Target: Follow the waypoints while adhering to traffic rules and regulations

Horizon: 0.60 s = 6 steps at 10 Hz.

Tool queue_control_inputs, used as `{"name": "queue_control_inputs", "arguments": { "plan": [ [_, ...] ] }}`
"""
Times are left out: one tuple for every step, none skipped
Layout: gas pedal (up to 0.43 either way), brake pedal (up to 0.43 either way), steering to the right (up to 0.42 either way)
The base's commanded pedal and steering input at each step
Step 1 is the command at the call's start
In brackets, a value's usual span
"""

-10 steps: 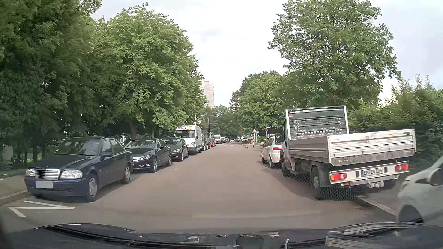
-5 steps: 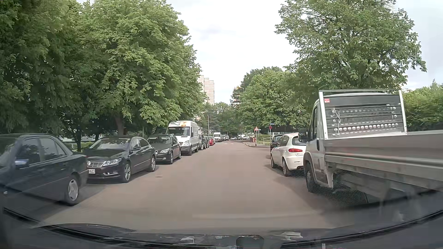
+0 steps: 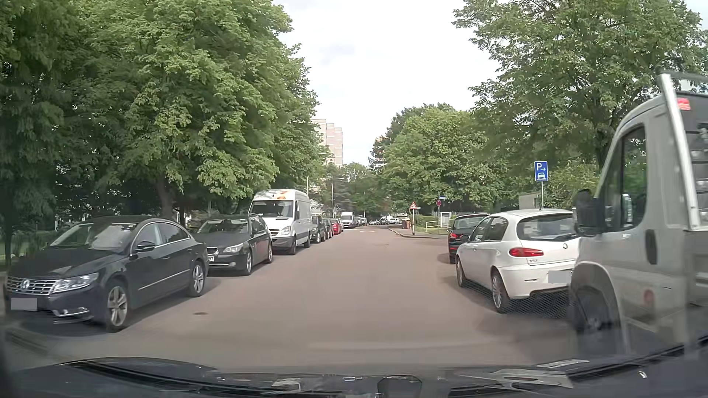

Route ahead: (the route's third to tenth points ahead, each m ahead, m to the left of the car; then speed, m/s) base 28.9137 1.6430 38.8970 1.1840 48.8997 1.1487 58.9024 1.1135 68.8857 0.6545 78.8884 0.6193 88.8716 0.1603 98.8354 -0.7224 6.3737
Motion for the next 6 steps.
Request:
{"name": "queue_control_inputs", "arguments": {
  "plan": [
    [0.0, 0.0, 0.0],
    [0.0, 0.0, 0.001],
    [0.0, 0.0, 0.005],
    [0.0, 0.0, 0.008],
    [0.0, 0.0, 0.011],
    [0.0, 0.0, 0.014]
  ]
}}
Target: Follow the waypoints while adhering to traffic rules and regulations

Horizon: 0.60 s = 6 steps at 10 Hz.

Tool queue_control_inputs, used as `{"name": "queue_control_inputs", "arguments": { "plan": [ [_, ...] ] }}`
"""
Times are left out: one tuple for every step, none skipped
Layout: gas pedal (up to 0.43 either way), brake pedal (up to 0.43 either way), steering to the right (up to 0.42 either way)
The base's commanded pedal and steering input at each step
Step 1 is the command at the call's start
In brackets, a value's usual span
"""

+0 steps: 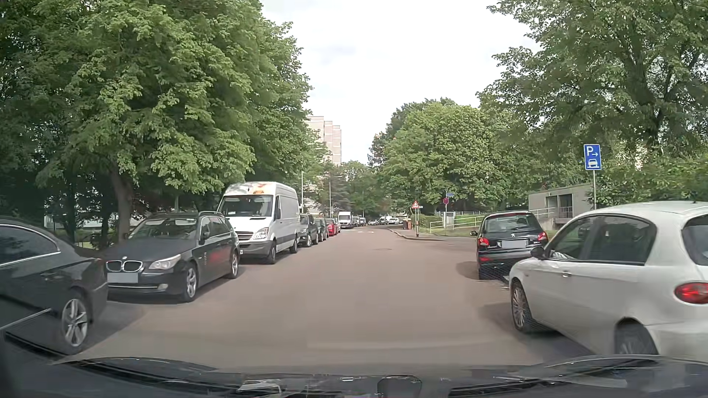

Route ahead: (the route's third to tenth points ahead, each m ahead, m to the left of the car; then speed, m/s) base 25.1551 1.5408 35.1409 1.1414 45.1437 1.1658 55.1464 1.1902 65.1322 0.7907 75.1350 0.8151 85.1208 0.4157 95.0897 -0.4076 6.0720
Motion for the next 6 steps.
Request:
{"name": "queue_control_inputs", "arguments": {
  "plan": [
    [0.0, 0.0, 0.018],
    [0.0, 0.0, 0.024],
    [0.0, 0.0, 0.031],
    [0.0, 0.0, 0.039],
    [0.0, 0.0, 0.045],
    [0.0, 0.0, 0.051]
  ]
}}
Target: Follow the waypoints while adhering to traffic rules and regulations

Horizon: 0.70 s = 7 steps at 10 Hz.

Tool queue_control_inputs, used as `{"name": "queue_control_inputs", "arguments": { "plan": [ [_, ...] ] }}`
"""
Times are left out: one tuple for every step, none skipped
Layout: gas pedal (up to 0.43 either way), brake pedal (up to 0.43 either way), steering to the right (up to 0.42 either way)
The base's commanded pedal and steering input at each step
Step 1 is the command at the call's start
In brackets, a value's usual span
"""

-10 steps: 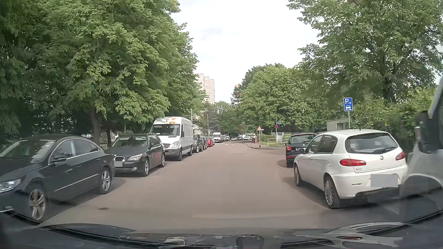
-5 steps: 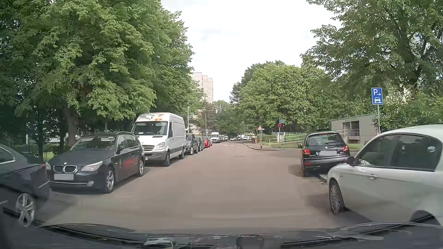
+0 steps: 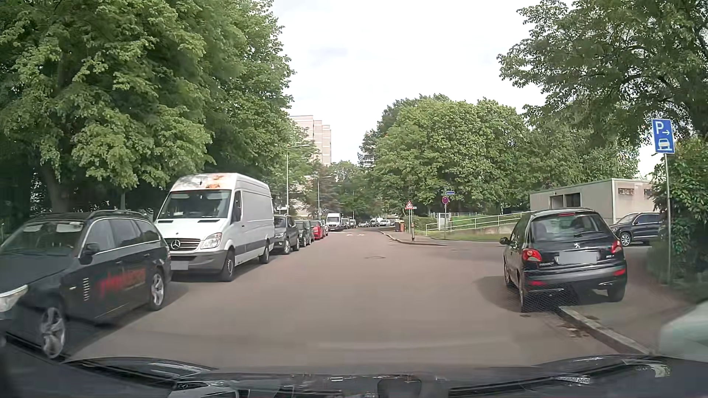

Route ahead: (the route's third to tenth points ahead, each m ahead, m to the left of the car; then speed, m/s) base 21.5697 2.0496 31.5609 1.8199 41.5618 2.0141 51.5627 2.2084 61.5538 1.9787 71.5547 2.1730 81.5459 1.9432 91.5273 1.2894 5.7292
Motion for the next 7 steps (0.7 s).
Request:
{"name": "queue_control_inputs", "arguments": {
  "plan": [
    [0.0, 0.006, 0.056],
    [0.0, 0.024, 0.06],
    [0.0, 0.043, 0.064],
    [0.0, 0.091, 0.069],
    [0.0, 0.116, 0.073],
    [0.0, 0.14, 0.075],
    [0.0, 0.146, 0.075]
  ]
}}
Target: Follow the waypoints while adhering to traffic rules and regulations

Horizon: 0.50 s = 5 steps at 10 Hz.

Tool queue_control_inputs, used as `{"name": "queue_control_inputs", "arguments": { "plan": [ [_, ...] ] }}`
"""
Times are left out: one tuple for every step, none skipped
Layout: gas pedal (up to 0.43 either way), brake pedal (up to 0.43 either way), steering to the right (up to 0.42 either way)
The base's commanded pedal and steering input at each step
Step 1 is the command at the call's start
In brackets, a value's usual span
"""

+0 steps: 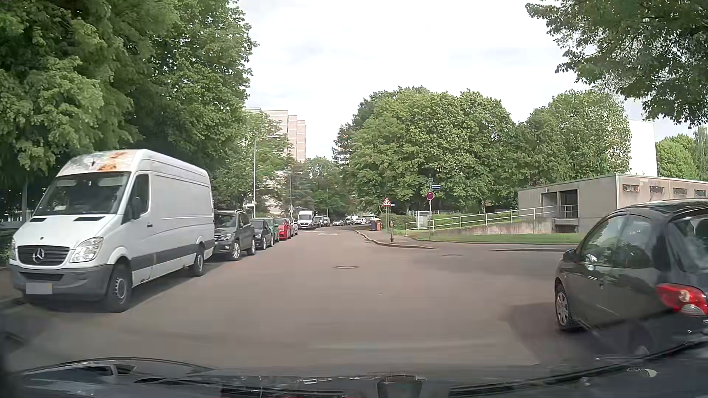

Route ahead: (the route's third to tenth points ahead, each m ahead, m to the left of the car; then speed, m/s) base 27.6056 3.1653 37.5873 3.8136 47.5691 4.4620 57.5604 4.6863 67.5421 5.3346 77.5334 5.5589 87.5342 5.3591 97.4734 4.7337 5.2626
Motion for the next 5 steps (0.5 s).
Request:
{"name": "queue_control_inputs", "arguments": {
  "plan": [
    [0.0, 0.159, 0.075],
    [0.0, 0.171, 0.073],
    [0.0, 0.177, 0.07],
    [0.0, 0.183, 0.067],
    [0.0, 0.189, 0.061]
  ]
}}
